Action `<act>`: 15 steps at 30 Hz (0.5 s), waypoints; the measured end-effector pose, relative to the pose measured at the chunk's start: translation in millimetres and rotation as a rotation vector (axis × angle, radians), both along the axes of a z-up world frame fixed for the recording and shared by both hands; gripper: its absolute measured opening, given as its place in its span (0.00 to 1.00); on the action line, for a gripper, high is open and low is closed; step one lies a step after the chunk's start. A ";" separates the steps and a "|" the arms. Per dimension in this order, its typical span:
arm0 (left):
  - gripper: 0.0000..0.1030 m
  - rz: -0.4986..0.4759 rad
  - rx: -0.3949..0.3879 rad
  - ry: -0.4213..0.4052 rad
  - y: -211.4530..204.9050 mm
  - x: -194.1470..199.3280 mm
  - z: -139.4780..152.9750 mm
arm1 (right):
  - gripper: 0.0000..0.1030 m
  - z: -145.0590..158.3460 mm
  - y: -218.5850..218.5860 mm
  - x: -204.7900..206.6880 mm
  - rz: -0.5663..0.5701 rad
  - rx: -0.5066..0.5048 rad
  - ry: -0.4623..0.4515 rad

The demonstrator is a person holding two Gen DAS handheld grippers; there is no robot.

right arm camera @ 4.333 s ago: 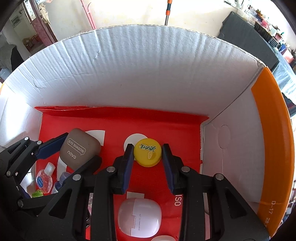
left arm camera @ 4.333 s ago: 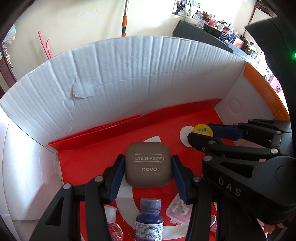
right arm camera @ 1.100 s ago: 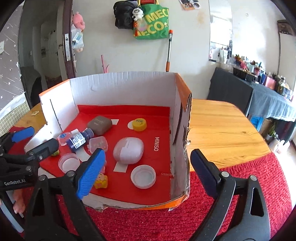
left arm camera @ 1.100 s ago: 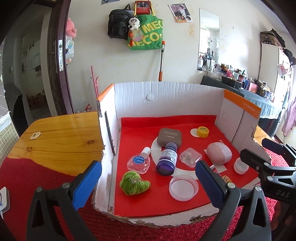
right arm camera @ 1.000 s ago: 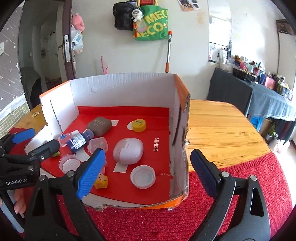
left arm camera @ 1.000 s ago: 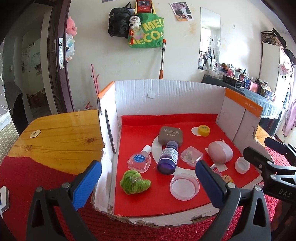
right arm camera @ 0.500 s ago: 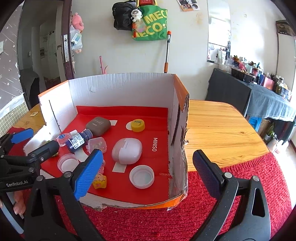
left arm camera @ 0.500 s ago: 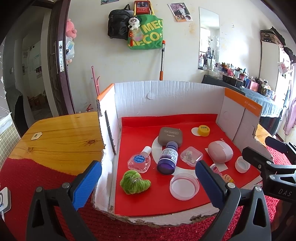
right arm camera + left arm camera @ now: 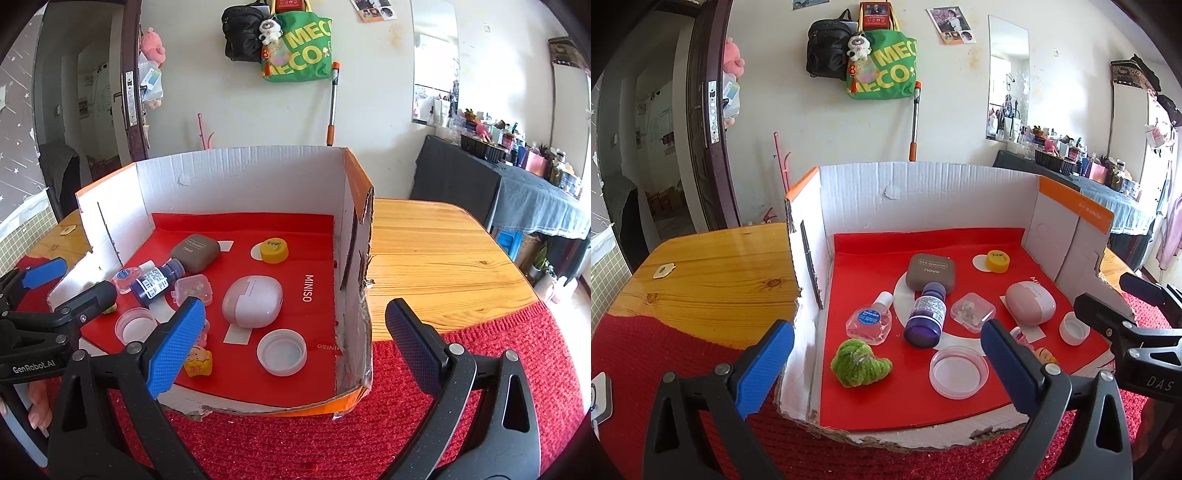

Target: Organize objects

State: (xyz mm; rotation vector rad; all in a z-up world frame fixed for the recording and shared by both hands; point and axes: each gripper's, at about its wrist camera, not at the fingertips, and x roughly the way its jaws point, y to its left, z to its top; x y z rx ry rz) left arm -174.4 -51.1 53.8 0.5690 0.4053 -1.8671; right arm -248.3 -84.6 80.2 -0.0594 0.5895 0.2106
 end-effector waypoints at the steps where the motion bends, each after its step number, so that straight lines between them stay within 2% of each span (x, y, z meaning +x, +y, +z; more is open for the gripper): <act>1: 1.00 0.000 0.000 0.000 0.0 -0.2 0.0 | 0.97 -0.1 0.2 0.2 0.000 0.000 0.001; 15: 1.00 0.001 0.007 0.000 -0.2 0.2 -0.1 | 0.98 -1.0 1.4 -0.2 -0.004 0.002 -0.001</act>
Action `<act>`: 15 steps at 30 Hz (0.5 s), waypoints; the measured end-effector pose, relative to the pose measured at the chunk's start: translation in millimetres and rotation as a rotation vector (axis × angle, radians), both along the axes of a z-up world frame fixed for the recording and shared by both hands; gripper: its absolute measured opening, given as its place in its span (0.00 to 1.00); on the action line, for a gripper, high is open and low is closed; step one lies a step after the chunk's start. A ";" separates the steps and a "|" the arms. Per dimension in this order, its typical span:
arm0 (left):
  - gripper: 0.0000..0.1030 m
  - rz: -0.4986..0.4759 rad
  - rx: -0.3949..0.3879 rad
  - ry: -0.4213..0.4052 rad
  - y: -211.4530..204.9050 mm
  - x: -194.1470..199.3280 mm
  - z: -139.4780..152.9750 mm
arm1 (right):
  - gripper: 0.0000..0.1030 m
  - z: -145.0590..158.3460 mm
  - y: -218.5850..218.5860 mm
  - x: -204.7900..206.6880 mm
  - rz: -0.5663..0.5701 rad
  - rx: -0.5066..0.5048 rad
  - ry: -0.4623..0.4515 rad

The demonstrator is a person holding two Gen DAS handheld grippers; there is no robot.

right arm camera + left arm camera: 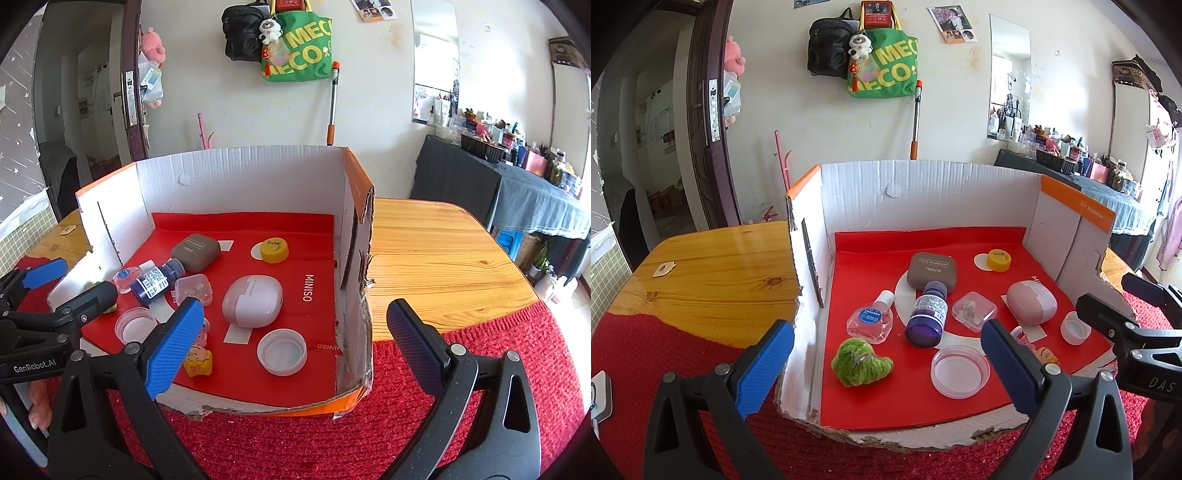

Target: Organize objects

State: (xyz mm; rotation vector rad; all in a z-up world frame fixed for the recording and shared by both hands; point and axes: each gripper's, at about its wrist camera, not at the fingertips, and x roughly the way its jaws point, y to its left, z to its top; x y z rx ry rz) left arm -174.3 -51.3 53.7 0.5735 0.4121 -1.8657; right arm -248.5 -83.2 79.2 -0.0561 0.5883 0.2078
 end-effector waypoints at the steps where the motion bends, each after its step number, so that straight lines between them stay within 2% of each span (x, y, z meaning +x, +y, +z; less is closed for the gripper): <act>1: 1.00 0.000 0.000 0.000 0.1 0.0 0.0 | 0.98 0.0 0.0 0.0 0.000 0.000 0.000; 10: 1.00 -0.005 -0.005 0.007 1.3 0.8 0.5 | 0.99 -0.8 -0.6 0.1 -0.004 -0.001 0.003; 15: 1.00 -0.030 -0.026 0.044 17.4 7.3 17.5 | 0.99 5.6 -2.6 -8.5 -0.029 -0.029 -0.015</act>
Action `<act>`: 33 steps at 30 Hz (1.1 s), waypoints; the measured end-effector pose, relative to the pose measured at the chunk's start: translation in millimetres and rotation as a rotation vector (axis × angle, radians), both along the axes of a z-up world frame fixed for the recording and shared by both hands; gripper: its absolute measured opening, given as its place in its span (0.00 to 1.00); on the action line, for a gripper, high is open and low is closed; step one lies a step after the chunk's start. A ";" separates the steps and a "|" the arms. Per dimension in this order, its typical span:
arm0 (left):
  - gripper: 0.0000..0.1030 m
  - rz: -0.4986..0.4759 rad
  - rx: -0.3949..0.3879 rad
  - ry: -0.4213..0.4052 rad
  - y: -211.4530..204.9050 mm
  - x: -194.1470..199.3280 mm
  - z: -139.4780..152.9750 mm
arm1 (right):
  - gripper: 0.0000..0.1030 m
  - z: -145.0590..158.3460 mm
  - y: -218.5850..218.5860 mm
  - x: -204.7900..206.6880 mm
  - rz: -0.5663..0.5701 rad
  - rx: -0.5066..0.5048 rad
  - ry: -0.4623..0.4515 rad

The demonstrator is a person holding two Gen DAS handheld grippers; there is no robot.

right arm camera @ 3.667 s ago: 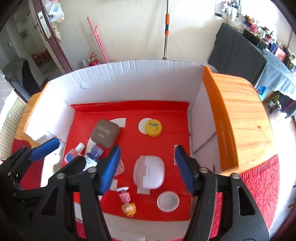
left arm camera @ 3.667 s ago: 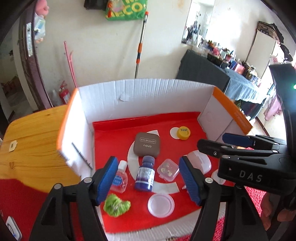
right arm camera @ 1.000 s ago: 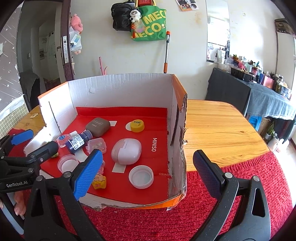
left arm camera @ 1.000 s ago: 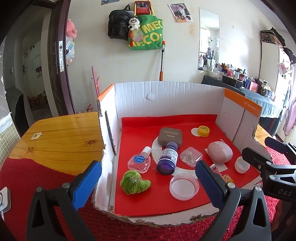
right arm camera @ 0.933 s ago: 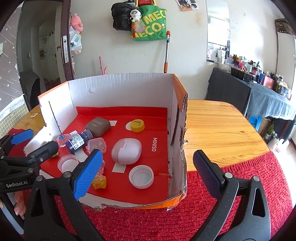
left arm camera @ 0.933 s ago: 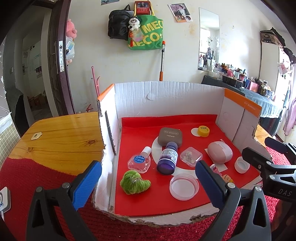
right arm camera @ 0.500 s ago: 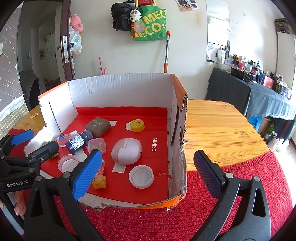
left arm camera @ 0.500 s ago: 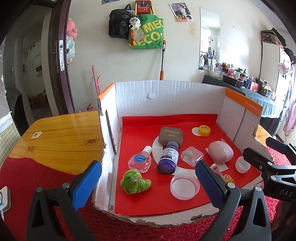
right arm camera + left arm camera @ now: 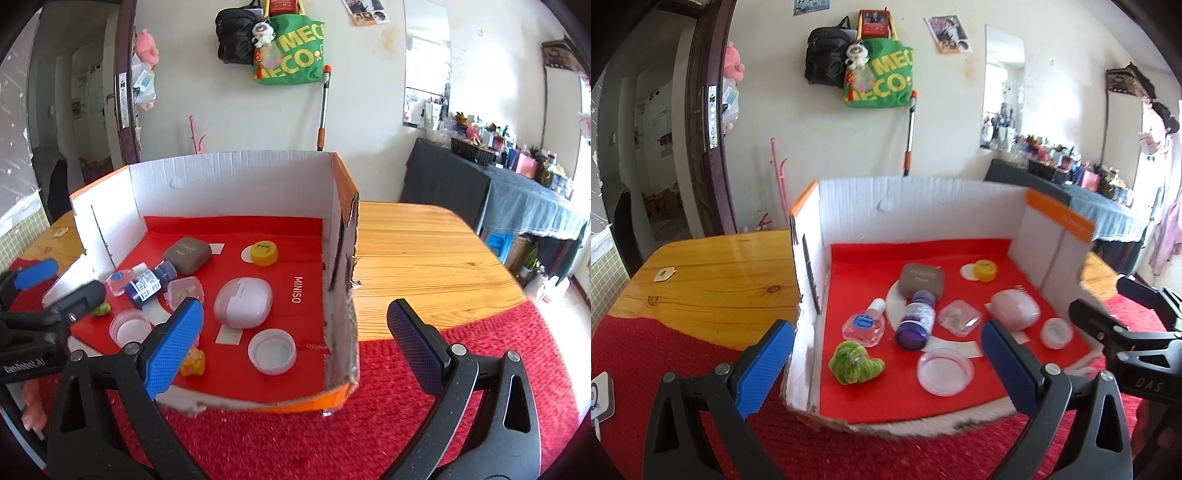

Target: Organize objects

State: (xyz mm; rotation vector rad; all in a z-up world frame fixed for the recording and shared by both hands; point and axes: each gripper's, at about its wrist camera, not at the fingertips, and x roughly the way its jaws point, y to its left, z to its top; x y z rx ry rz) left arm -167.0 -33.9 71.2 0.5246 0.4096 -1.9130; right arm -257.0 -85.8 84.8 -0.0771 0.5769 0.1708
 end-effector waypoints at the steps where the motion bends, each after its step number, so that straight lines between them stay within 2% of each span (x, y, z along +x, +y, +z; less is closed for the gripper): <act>1: 1.00 0.001 0.000 0.004 4.2 1.9 4.0 | 0.99 3.5 -0.6 -3.4 0.007 -0.007 0.000; 4: 1.00 0.015 0.011 -0.002 18.6 7.7 12.6 | 0.99 18.1 -8.0 -20.5 0.014 0.033 -0.016; 8: 1.00 0.027 0.067 -0.039 33.9 11.8 8.4 | 0.99 22.3 -14.0 -42.4 0.028 0.072 0.038; 13: 1.00 0.017 0.184 -0.048 42.7 13.3 -15.8 | 0.99 2.4 -12.8 -56.3 0.026 0.060 0.151; 17: 1.00 0.027 0.235 -0.089 41.9 10.3 -37.2 | 0.99 -18.5 -11.9 -57.1 0.000 0.025 0.227; 25: 1.00 0.054 0.303 -0.144 37.2 4.6 -56.4 | 0.99 -41.5 -13.0 -51.9 -0.028 -0.008 0.307; 28: 1.00 0.059 0.307 -0.154 36.8 2.8 -59.0 | 0.99 -47.7 -15.2 -47.9 -0.044 -0.014 0.333; 33: 1.00 0.066 0.312 -0.152 35.4 2.0 -61.3 | 0.99 -49.3 -13.3 -49.5 -0.058 -0.041 0.326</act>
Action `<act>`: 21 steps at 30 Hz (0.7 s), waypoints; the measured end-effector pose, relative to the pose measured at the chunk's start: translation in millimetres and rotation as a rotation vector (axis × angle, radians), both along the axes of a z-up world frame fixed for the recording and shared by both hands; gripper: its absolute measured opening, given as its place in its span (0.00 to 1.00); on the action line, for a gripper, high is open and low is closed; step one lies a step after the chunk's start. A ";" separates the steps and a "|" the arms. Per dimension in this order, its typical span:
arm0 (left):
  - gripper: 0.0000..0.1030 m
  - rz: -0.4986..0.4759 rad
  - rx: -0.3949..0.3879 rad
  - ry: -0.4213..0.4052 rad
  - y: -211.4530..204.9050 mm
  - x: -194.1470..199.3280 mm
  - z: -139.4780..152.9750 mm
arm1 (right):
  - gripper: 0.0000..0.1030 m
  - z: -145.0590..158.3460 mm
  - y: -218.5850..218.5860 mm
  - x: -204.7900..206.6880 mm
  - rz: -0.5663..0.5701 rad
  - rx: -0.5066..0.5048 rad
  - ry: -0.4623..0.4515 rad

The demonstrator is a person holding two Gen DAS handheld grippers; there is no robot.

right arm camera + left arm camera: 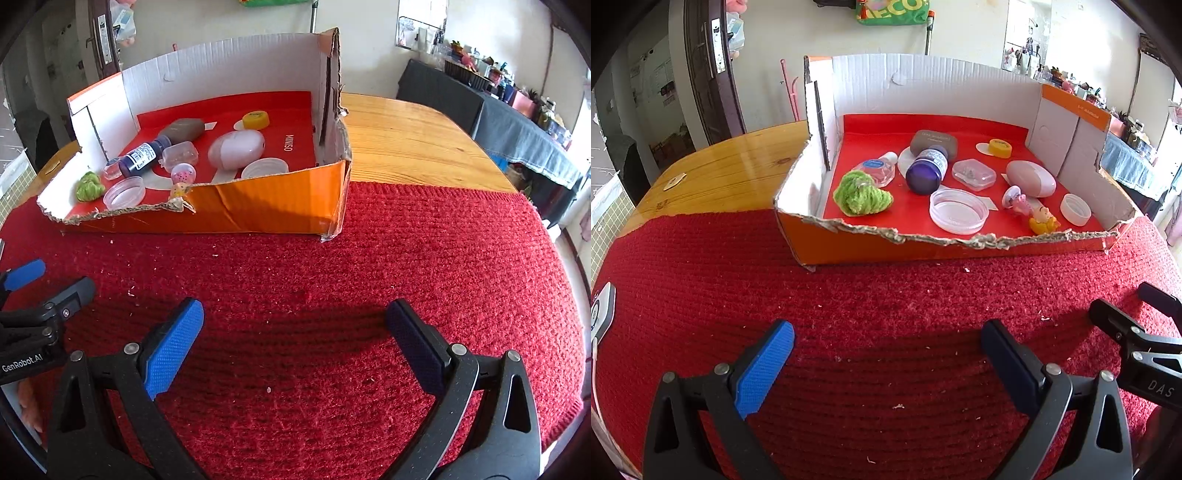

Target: Organize objects

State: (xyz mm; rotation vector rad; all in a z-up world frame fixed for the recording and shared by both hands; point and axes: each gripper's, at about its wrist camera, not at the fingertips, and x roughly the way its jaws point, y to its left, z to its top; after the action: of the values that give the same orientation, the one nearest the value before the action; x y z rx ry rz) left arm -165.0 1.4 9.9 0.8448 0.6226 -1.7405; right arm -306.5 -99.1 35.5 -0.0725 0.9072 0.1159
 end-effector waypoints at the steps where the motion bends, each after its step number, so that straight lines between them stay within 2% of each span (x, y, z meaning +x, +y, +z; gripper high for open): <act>1: 1.00 0.001 0.000 0.001 -0.7 0.1 0.0 | 0.99 -0.1 -0.4 -0.2 -0.003 0.001 0.000; 21: 1.00 0.002 0.000 0.002 -0.3 0.6 -0.4 | 1.00 -0.6 3.4 1.1 -0.020 -0.007 0.000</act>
State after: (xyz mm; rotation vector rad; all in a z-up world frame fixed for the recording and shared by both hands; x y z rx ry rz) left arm -164.3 1.2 9.5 0.8422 0.6240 -1.7397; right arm -305.4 -95.7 34.9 -0.0694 0.9085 0.0940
